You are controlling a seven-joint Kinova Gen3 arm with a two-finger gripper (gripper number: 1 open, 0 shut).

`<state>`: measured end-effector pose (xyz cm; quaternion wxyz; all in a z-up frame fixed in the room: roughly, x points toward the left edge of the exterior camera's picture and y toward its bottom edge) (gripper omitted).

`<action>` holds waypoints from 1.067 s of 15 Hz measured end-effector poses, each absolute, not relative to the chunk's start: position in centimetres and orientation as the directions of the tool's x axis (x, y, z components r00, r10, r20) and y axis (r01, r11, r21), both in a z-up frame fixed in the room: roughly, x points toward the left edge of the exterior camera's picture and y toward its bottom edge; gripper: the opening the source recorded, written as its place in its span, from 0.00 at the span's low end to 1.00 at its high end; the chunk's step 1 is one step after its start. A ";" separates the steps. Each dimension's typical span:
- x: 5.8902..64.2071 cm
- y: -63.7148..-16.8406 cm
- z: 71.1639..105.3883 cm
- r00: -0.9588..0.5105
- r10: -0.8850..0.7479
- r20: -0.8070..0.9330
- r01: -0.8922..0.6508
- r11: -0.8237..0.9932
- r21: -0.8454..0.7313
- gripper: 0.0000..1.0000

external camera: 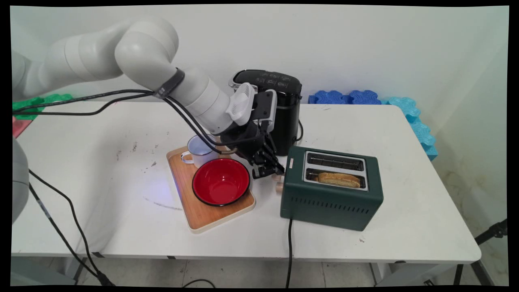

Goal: Press the toaster switch

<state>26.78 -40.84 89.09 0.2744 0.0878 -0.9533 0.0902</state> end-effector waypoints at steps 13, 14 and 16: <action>26.8 -40.6 87.6 -0.825 -0.142 0.547 -0.233 0.967 -0.100 0.00; 26.8 -40.6 87.6 -0.825 -0.143 0.546 -0.234 0.967 -0.099 0.00; 26.9 -40.6 87.4 -0.825 -0.145 0.546 -0.234 0.967 -0.098 0.00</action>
